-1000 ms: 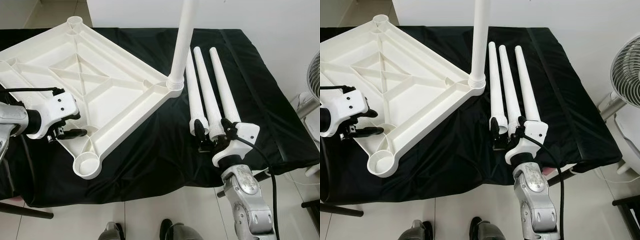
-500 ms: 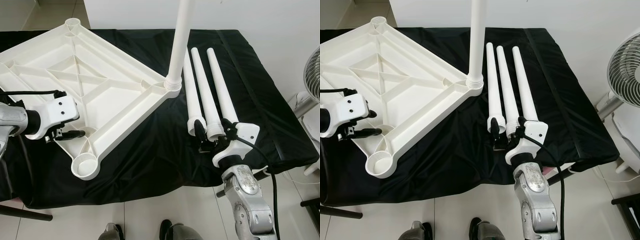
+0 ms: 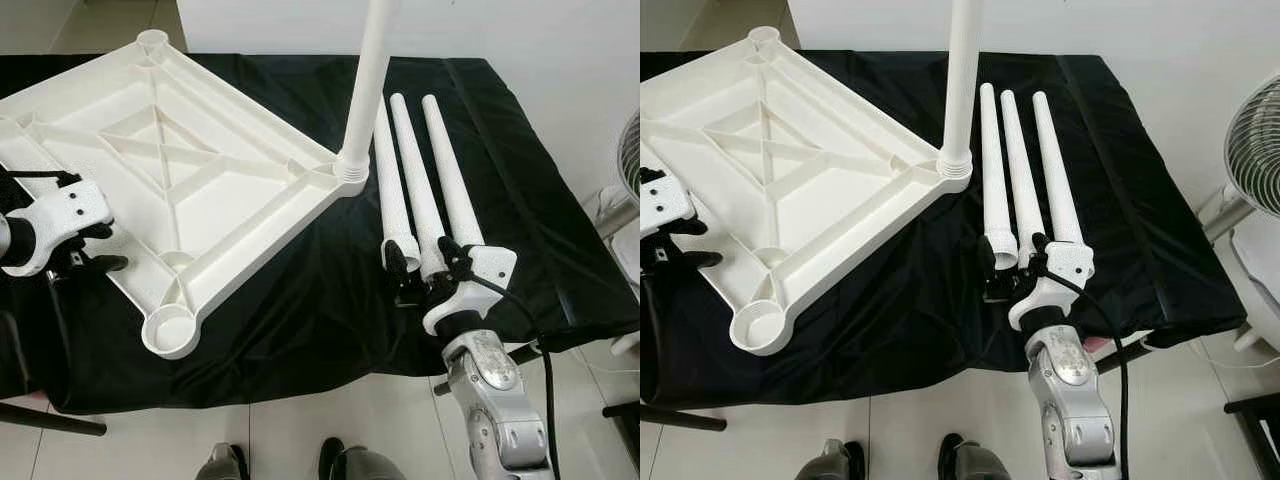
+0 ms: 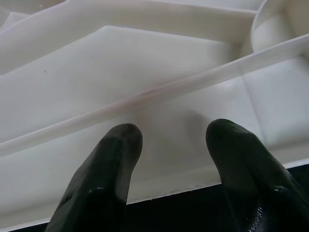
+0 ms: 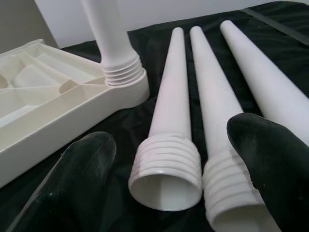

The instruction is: Building children table

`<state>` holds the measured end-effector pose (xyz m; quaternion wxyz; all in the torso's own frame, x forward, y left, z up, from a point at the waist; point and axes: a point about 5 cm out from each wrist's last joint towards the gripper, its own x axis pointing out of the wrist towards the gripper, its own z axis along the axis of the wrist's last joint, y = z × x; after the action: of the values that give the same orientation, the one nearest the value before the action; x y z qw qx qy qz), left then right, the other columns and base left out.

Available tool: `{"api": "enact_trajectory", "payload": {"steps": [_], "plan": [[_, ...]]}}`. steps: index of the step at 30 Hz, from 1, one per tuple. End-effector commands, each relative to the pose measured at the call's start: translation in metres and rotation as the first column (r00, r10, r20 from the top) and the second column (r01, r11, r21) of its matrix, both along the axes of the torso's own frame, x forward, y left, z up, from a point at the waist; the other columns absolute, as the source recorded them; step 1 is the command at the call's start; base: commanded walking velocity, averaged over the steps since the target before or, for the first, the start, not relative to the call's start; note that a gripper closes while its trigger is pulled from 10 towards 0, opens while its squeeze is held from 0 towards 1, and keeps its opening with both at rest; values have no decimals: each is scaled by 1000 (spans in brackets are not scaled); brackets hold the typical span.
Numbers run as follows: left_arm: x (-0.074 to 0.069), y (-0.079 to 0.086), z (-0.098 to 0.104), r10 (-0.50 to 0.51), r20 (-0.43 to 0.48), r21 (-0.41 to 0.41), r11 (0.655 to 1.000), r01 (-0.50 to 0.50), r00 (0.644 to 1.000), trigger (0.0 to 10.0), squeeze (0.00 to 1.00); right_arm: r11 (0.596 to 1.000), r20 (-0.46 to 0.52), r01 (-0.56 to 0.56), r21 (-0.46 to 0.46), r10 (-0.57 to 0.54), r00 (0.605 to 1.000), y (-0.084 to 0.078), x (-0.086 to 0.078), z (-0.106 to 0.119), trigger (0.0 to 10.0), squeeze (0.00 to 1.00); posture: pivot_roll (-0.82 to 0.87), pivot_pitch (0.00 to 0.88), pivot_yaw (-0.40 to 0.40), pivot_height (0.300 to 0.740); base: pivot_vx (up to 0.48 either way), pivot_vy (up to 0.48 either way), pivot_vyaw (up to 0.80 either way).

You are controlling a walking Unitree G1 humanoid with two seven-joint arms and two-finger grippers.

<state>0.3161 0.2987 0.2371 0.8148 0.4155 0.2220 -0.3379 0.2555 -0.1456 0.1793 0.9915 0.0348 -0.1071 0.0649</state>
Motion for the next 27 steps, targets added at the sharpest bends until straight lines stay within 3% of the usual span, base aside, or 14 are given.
{"api": "enact_trajectory", "payload": {"steps": [1, 4, 5, 12, 21, 27], "plan": [[1, 4, -1, 22, 27, 14, 1000, -22, 999, 10000, 0, 1000, -8, 5, -1, -5, 1000, -3, -2, -1, 10000, 0, 39, 217, -47, 740, 0, 0, 0], [6, -1, 5, 7, 78, -5, 1000, -7, 997, 10000, 0, 1000, -5, 6, -2, -6, 1000, -3, -2, 0, 10000, 0, 39, 217, -47, 740, 0, 0, 0], [10, -10, 10, -22, 119, -23, 999, 25, 993, 10000, 0, 1000, -4, 7, -2, -7, 1000, -3, -2, 0, 10000, 0, 39, 217, -47, 740, 0, 0, 0], [14, -27, -1, -103, 119, 25, 995, 101, 988, 10000, 0, 1000, -4, 8, -1, -8, 1000, -3, -2, 1, 10000, 0, 34, 218, -47, 740, 0, 0, 0], [15, -29, -12, -140, 74, 61, 989, 136, 987, 10000, 0, 1000, -7, 14, -3, -14, 1000, -4, -3, 0, 10000, 0, 27, 224, -45, 740, 0, 0, 0], [18, -20, 5, -98, 109, 22, 995, 96, 989, 10000, 0, 1000, -8, 17, -3, -17, 1000, -5, -4, 0, 10000, 0, 32, 226, -44, 740, 0, 0, 0]]}}
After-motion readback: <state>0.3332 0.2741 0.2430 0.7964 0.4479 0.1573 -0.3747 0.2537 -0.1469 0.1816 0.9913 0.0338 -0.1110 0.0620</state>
